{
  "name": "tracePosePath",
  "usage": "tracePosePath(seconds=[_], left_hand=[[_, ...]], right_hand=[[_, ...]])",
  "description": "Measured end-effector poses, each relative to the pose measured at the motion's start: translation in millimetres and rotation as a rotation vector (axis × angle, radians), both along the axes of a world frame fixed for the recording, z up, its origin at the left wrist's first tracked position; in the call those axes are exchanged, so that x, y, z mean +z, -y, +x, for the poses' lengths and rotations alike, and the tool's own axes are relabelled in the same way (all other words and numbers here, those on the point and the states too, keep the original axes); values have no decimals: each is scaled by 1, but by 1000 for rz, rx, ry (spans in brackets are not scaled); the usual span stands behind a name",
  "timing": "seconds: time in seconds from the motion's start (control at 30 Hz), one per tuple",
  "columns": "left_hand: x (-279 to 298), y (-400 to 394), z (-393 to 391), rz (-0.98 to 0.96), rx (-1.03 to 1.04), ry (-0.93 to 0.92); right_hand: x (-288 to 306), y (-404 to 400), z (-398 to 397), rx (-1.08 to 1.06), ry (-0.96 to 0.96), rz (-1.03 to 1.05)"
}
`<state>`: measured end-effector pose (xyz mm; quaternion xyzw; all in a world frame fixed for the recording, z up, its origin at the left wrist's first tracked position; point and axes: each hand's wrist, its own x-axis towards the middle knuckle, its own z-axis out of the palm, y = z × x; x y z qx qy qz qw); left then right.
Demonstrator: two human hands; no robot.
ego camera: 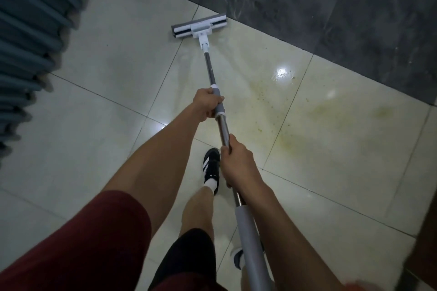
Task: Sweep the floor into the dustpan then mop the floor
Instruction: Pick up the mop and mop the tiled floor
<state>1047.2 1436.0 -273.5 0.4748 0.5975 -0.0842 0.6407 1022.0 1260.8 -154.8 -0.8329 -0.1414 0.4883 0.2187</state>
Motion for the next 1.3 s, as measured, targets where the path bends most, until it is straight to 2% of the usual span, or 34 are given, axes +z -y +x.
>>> tracePosePath(seconds=[0.1,0.37,0.6,0.77,0.93,1.3], left_hand=[[8,50,-26,13,-8,-8],[35,201,-110,-12,40,-8],[46,255,-151,-70,29,-16],[32,248,-141,-9,116,-11],[17,207,-123,-4,214,-20],[8,3,-69,55,214,1]], right_hand=[[5,46,-22,59,55,-3],[31,197,-84,141,31,-6],[38,254,-121,131,7,7],[28,238,-110,152,44,-27],[16,193,-94,126,37,-45],[-4,-15,-42,134,48,-14]])
